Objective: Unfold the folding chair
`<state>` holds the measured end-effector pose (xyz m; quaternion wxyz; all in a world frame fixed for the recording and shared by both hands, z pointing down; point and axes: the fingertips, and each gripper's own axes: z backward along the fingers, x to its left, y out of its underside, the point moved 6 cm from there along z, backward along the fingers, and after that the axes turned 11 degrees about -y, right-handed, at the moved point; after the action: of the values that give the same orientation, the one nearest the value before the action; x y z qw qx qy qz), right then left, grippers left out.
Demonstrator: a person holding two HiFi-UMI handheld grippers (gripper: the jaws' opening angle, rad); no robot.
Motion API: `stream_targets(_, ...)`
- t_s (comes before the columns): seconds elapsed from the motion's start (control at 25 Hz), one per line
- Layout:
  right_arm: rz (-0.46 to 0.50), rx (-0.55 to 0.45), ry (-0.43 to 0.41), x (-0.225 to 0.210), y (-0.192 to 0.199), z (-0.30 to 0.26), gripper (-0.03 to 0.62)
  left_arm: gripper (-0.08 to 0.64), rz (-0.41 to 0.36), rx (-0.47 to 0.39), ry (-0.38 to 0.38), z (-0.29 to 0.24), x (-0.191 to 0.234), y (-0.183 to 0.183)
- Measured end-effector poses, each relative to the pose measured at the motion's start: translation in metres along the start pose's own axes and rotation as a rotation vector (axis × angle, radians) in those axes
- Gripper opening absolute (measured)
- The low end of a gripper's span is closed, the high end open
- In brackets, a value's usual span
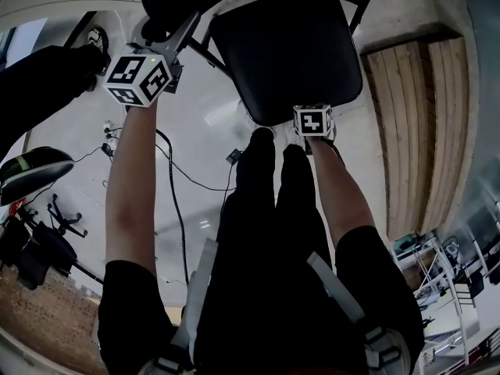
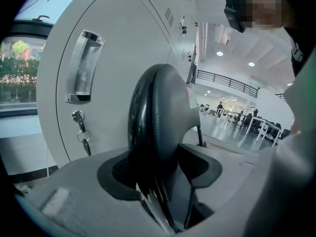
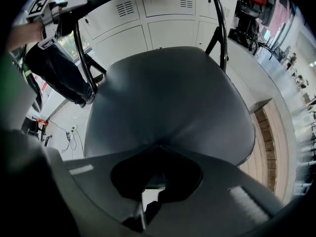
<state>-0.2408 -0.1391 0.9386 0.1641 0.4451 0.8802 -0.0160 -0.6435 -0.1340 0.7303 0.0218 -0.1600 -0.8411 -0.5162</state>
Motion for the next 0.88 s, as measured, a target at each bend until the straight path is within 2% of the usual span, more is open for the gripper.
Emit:
stream_targets(0.12,-0.024,-0.052,-0.011,0.006,-0.011,0.016,0.005,0.246,-0.026,0.029,-0.026,0.005,0.003,0.002)
stream_targets(0.24,0.017,-0.146,-0.038,0.018,-0.031,0.039,0.005,0.258,-0.044,0.054,-0.099,0.021,0.006,0.005)
stream_targets(0.32,0.047,-0.199,-0.051,0.025,-0.047,0.057,0.005,0.258,-0.010,0.054,-0.155,0.036,0.007,0.006)
stream_targets(0.4,0.082,-0.260,-0.064,0.033,-0.066,0.076,0.005,0.258,0.046,0.018,-0.186,0.053,0.003,-0.003)
stream_targets(0.56,0.170,-0.383,-0.099,0.053,-0.105,0.119,0.005,0.255,0.127,-0.059,-0.219,0.080,-0.013,-0.028)
stream_targets(0.68,0.211,-0.474,-0.126,0.067,-0.124,0.159,0.005,0.248,0.175,-0.096,-0.216,0.105,-0.033,-0.041)
stream_targets(0.8,0.245,-0.585,-0.159,0.078,-0.139,0.207,0.005,0.184,0.212,-0.181,-0.220,0.139,-0.063,-0.056)
stream_targets(0.88,0.269,-0.655,-0.180,0.086,-0.144,0.238,0.005,0.092,0.230,-0.230,-0.245,0.161,-0.076,-0.063)
